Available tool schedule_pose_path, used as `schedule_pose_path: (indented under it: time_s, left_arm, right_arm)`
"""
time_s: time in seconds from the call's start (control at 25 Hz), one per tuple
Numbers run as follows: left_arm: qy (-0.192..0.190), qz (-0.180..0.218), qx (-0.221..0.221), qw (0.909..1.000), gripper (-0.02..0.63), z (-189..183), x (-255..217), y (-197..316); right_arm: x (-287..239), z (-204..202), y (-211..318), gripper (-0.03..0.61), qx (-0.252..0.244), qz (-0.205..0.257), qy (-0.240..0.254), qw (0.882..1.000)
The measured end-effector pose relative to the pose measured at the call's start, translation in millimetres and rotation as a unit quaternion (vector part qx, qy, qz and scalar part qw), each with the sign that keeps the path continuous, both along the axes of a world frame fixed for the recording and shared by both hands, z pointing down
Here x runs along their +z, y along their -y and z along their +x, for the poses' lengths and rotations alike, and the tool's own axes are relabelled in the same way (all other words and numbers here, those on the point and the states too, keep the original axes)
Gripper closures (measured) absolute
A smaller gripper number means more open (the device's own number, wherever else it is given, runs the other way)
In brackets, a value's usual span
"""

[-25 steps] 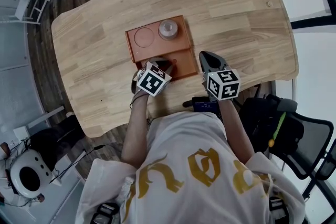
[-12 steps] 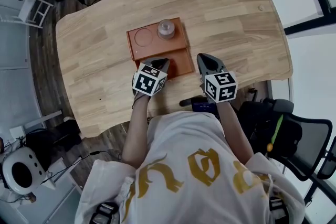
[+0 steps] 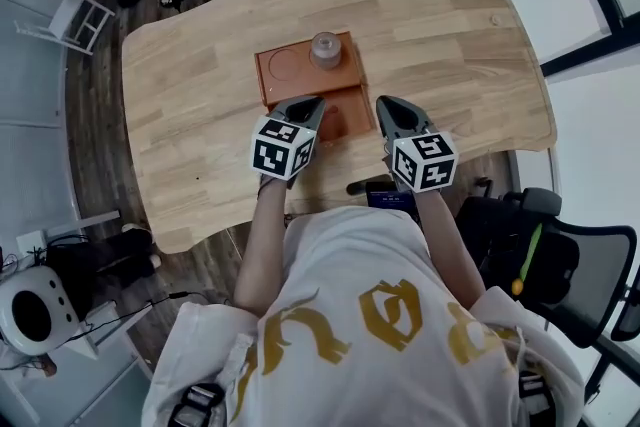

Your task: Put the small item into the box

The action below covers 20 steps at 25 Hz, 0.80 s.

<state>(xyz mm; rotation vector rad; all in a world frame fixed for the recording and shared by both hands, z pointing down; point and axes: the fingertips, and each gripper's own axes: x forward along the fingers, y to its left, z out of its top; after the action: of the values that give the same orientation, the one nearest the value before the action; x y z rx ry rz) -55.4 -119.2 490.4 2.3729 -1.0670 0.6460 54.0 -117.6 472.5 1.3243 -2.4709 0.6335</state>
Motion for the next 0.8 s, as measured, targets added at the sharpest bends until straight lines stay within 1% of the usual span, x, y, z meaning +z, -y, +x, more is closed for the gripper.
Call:
schedule_pose_path:
  time_s: [0.12, 0.32, 0.48, 0.6, 0.8]
  left_arm:
    - [-0.024, 0.016, -0.015, 0.9995, 0.603, -1, -15, -4]
    - [-0.047, 0.054, -0.034, 0.9969, 0.603, -4, -41, -9]
    - [-0.097, 0.078, -0.076, 0.9893, 0.604, -16, -68, -10]
    - [-0.107, 0.101, -0.090, 0.9850, 0.603, -24, -80, -12]
    - [-0.126, 0.134, -0.094, 0.9785, 0.604, -27, -90, -19]
  right_arm:
    - [-13, -8, -7, 0.568, -0.008, 0.017, 0.003, 1.000]
    - [-36, -16, -14, 0.568, -0.015, 0.042, 0.010, 0.999]
    - [-47, -17, -18, 0.568, -0.012, 0.058, 0.013, 0.998]
    - [-48, -14, -21, 0.568, -0.003, 0.060, 0.007, 0.998]
    - [-52, -17, -29, 0.568, -0.011, 0.063, 0.001, 0.998]
